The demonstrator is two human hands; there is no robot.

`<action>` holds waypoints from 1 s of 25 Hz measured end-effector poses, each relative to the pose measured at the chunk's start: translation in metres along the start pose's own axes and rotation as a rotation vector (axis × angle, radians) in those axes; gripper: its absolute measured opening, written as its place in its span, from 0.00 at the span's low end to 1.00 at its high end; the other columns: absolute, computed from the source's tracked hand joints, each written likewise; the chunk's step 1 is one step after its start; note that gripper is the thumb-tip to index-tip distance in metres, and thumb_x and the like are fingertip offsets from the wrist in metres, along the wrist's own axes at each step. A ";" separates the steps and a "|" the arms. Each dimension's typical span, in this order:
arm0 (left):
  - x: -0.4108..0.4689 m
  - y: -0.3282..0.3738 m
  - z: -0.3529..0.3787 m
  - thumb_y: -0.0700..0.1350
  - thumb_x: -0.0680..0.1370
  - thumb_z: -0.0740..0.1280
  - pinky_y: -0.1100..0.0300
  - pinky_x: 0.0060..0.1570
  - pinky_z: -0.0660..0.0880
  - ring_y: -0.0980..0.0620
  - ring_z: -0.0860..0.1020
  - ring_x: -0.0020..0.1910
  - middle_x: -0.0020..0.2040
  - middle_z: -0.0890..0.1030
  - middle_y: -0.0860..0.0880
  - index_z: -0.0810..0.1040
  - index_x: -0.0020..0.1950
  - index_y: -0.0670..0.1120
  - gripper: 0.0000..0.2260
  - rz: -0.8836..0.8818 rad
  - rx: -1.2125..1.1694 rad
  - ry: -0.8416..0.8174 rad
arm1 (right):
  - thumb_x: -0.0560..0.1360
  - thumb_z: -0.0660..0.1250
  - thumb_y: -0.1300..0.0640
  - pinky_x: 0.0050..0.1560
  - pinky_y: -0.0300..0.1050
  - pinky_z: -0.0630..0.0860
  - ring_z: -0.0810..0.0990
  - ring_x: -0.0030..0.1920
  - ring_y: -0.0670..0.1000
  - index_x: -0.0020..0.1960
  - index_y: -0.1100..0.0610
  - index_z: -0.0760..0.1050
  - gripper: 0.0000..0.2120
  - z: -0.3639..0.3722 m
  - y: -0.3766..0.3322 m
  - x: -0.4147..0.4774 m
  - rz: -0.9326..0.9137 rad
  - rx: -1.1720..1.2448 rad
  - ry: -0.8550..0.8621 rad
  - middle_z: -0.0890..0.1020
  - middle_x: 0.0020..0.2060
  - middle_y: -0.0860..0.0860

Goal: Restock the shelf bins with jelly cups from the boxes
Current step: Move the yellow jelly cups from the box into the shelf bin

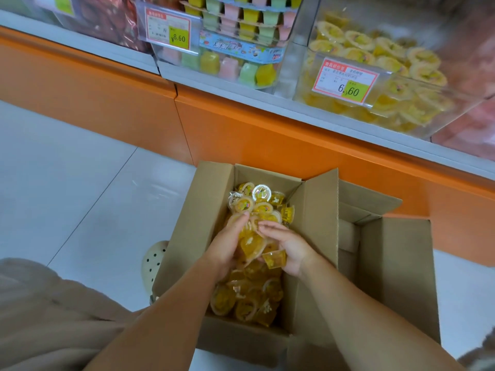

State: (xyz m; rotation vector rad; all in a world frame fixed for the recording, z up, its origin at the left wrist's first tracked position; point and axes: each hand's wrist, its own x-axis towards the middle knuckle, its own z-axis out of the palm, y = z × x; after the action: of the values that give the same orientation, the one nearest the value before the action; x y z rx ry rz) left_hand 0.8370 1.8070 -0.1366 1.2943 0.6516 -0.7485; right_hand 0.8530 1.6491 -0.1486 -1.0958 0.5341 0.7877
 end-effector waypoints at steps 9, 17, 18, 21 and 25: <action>-0.066 0.060 0.038 0.71 0.74 0.61 0.43 0.52 0.76 0.45 0.82 0.56 0.55 0.85 0.46 0.77 0.65 0.57 0.26 0.089 0.013 -0.126 | 0.73 0.69 0.62 0.61 0.62 0.74 0.81 0.56 0.61 0.65 0.56 0.76 0.20 0.010 -0.074 -0.078 -0.201 -0.137 -0.086 0.82 0.56 0.61; -0.127 0.123 0.070 0.72 0.72 0.65 0.38 0.51 0.79 0.43 0.81 0.57 0.61 0.82 0.46 0.72 0.66 0.61 0.27 0.268 -0.230 -0.097 | 0.73 0.70 0.62 0.35 0.48 0.80 0.83 0.40 0.56 0.58 0.56 0.75 0.14 0.050 -0.147 -0.146 -0.453 -0.037 -0.095 0.83 0.46 0.58; -0.133 0.128 0.075 0.73 0.70 0.65 0.41 0.48 0.80 0.43 0.82 0.56 0.61 0.82 0.45 0.73 0.68 0.60 0.31 0.238 -0.298 -0.112 | 0.74 0.69 0.63 0.31 0.47 0.80 0.83 0.39 0.55 0.57 0.56 0.73 0.13 0.054 -0.155 -0.153 -0.470 0.011 -0.115 0.83 0.45 0.57; -0.148 0.142 0.088 0.75 0.69 0.63 0.48 0.46 0.80 0.45 0.83 0.49 0.55 0.84 0.44 0.77 0.66 0.53 0.35 0.157 -0.459 -0.120 | 0.75 0.68 0.63 0.30 0.46 0.80 0.83 0.36 0.53 0.59 0.55 0.73 0.14 0.065 -0.169 -0.167 -0.497 0.110 -0.132 0.84 0.39 0.53; -0.162 0.157 0.095 0.74 0.72 0.60 0.56 0.41 0.77 0.50 0.80 0.32 0.34 0.82 0.46 0.82 0.46 0.44 0.33 0.095 -0.483 -0.209 | 0.74 0.69 0.63 0.31 0.47 0.80 0.83 0.38 0.54 0.62 0.55 0.73 0.18 0.071 -0.172 -0.172 -0.515 0.162 -0.102 0.84 0.42 0.54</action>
State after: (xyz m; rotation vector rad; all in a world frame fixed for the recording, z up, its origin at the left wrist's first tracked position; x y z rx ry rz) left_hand 0.8649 1.7502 0.0997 0.7867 0.5533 -0.5916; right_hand 0.8807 1.6228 0.1016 -0.9776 0.2069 0.3396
